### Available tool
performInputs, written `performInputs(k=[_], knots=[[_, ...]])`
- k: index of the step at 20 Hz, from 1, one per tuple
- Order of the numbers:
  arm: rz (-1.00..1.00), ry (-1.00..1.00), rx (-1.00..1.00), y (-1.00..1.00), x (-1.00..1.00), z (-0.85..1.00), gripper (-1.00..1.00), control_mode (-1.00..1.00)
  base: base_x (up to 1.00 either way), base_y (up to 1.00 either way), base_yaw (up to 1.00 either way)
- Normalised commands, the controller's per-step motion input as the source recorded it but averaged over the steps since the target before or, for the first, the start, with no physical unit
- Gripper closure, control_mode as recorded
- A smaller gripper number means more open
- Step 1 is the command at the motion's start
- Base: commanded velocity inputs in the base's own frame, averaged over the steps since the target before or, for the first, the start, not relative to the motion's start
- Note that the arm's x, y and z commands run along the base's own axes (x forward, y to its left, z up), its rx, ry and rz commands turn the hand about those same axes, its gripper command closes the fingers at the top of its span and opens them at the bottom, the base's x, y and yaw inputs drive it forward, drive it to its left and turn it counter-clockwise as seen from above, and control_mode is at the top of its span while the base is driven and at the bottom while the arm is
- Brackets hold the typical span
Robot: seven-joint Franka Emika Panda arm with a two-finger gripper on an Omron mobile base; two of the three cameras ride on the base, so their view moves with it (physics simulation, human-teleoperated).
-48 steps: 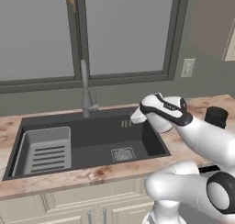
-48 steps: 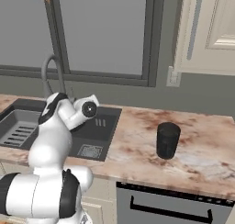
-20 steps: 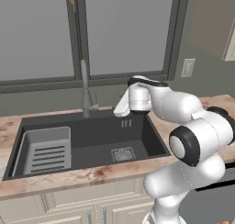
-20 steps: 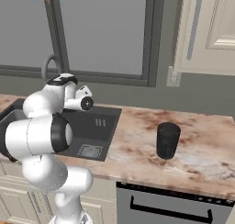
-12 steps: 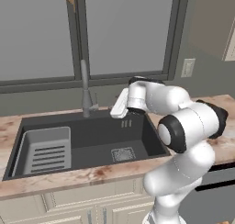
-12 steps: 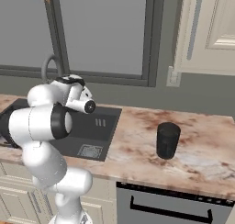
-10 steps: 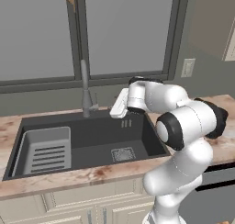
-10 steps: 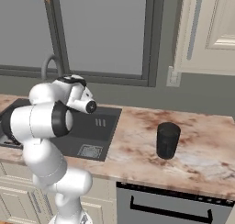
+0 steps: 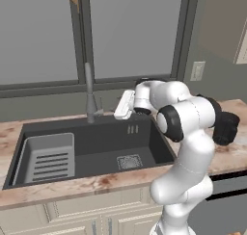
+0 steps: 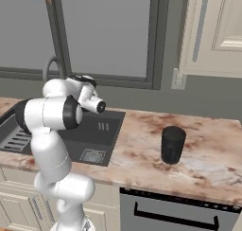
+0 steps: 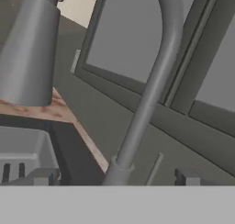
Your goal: Turn on the sink faucet and place the jug under the water for a few seconds to fill it up.
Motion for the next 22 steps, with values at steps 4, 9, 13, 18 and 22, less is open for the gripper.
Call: performInputs(k=[4,9,13,18,22], knots=[[0.03,0.01,0.02,0.31,0.37,-0.03,-1.0,-1.0,0.0,0.0,0.0],[0.02,0.01,0.0,0.36,0.27,-0.07,-1.0,-1.0,0.0,0.0,0.0],[0.04,0.0,0.02,0.06,0.33,-0.11,-1.0,-1.0,0.0,0.0,0.0],[0.06,0.0,0.03,-0.04,0.27,-0.18,-1.0,-1.0,0.0,0.0,0.0],[0.06,0.0,0.01,0.0,0.29,-0.19,-1.0,-1.0,0.0,0.0,0.0]])
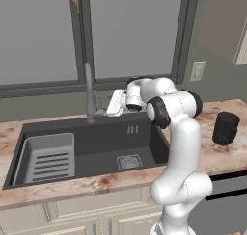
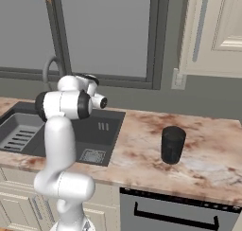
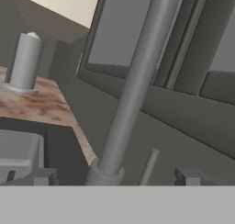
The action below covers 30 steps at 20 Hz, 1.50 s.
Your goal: Turn on the sink faucet and place the jug under the water for a few seconds to fill it up.
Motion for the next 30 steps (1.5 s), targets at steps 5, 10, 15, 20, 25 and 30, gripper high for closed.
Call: performInputs(k=[5,10,15,20,25,30], knots=[[0.06,0.0,0.03,0.0,0.39,-0.2,-1.0,-1.0,0.0,0.0,0.0],[0.06,0.0,0.04,0.0,0.33,-0.17,-1.0,-1.0,0.0,0.0,0.0],[0.03,0.01,0.01,0.02,0.31,-0.14,-1.0,-1.0,0.0,0.0,0.0],[0.02,0.03,0.01,0.12,0.26,-0.07,-1.0,-1.0,0.0,0.0,0.0],[0.0,0.0,0.0,0.35,0.0,0.0,-1.0,-1.0,0.0,0.0,0.0],[0.0,0.03,0.0,0.33,0.12,0.0,-1.0,-1.0,0.0,0.0,0.0]])
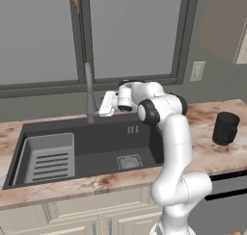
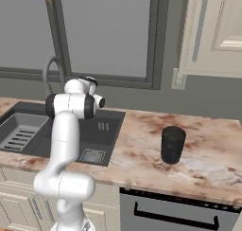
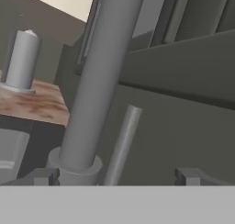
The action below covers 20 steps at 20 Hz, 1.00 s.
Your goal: Turn on the sink faucet and place the jug under the water for a few seconds to fill it up.
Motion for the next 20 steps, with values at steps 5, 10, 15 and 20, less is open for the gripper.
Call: performInputs(k=[5,10,15,20], knots=[[0.0,0.03,0.02,0.03,0.32,0.0,-1.0,-1.0,0.0,0.0,0.0],[0.0,0.01,0.01,0.0,0.2,-0.03,-1.0,-1.0,0.0,0.0,0.0],[0.0,0.05,0.0,0.03,0.15,-0.1,1.0,-1.0,0.0,0.0,0.0],[0.0,0.02,0.0,0.0,0.1,-0.03,1.0,-1.0,0.0,0.0,0.0]])
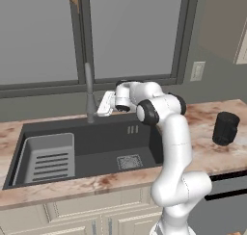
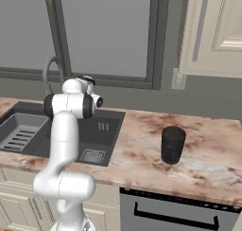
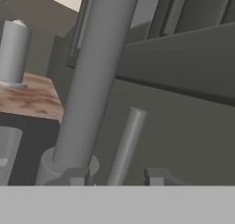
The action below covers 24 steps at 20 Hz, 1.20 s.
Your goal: Turn on the sink faucet and place the jug under the water for a few seconds to fill it up.
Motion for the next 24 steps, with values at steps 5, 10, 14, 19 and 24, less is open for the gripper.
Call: performInputs(k=[5,10,14,19,24], knots=[[0.0,0.0,0.0,0.0,0.03,0.0,1.0,-1.0,0.0,0.0,0.0],[-0.04,0.0,0.08,-0.31,0.0,-0.01,1.0,-1.0,0.0,0.0,0.0],[-0.11,0.0,0.16,-0.53,0.0,0.0,1.0,-1.0,0.0,0.0,0.0],[-0.17,0.0,0.21,-0.66,0.0,-0.01,1.0,-1.0,0.0,0.0,0.0],[-0.19,0.01,0.24,-0.64,0.04,0.0,1.0,-1.0,0.0,0.0,0.0]])
